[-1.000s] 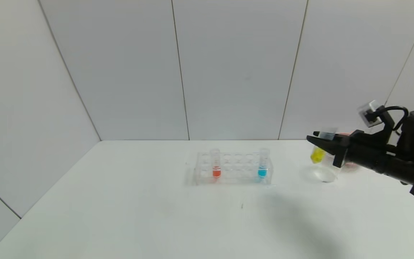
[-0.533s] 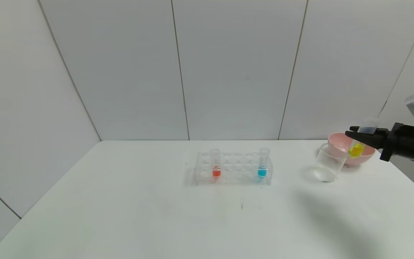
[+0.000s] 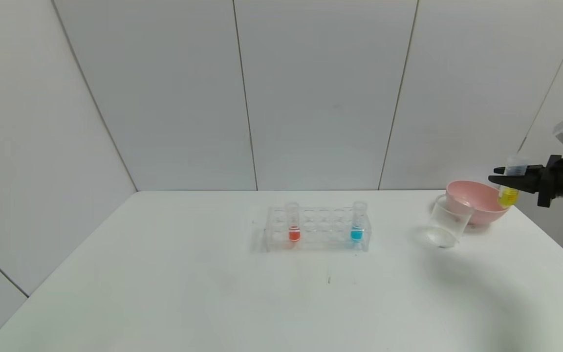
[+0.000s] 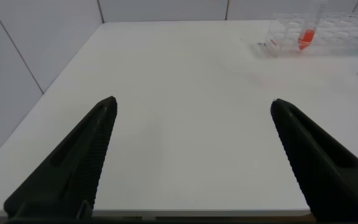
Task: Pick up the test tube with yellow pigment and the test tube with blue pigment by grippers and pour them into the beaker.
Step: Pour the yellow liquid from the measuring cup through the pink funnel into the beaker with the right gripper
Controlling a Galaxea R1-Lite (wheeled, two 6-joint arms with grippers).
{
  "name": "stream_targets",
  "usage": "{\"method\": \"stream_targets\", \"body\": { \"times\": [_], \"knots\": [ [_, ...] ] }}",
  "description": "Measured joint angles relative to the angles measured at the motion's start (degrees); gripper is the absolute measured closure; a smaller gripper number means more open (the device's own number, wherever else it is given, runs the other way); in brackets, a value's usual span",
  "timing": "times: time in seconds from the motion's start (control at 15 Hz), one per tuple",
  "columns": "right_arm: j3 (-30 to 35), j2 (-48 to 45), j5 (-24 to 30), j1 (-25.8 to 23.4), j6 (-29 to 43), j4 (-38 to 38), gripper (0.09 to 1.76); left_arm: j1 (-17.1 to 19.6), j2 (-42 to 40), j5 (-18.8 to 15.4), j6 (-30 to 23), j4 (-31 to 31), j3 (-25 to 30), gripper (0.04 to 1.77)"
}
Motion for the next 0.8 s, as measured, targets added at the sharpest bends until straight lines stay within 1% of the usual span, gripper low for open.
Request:
{"method": "stream_targets", "body": {
  "times": [0.2, 0.27, 0.4, 0.6, 0.73, 0.8],
  "knots": [
    [-12.2, 3.1, -2.6, -0.6, -11.2, 20.6, 1.28, 0.0, 0.0, 0.0, 0.0, 0.0, 0.0, 0.05],
    [-16.1, 4.1, -4.0, -0.6, -13.5, 26.0, 1.28, 0.0, 0.0, 0.0, 0.0, 0.0, 0.0, 0.05],
    [-24.6, 6.5, -6.6, -0.4, -17.8, 34.3, 1.28, 0.0, 0.0, 0.0, 0.0, 0.0, 0.0, 0.05],
    [-34.9, 10.6, -11.1, 0.1, -24.0, 43.2, 1.28, 0.0, 0.0, 0.0, 0.0, 0.0, 0.0, 0.05],
    [-37.3, 12.4, -14.9, 0.7, -29.3, 45.1, 1.28, 0.0, 0.0, 0.0, 0.0, 0.0, 0.0, 0.05],
    [-37.7, 12.9, -16.5, 1.5, -30.4, 46.3, 1.28, 0.0, 0.0, 0.0, 0.0, 0.0, 0.0, 0.05]
  ]
}}
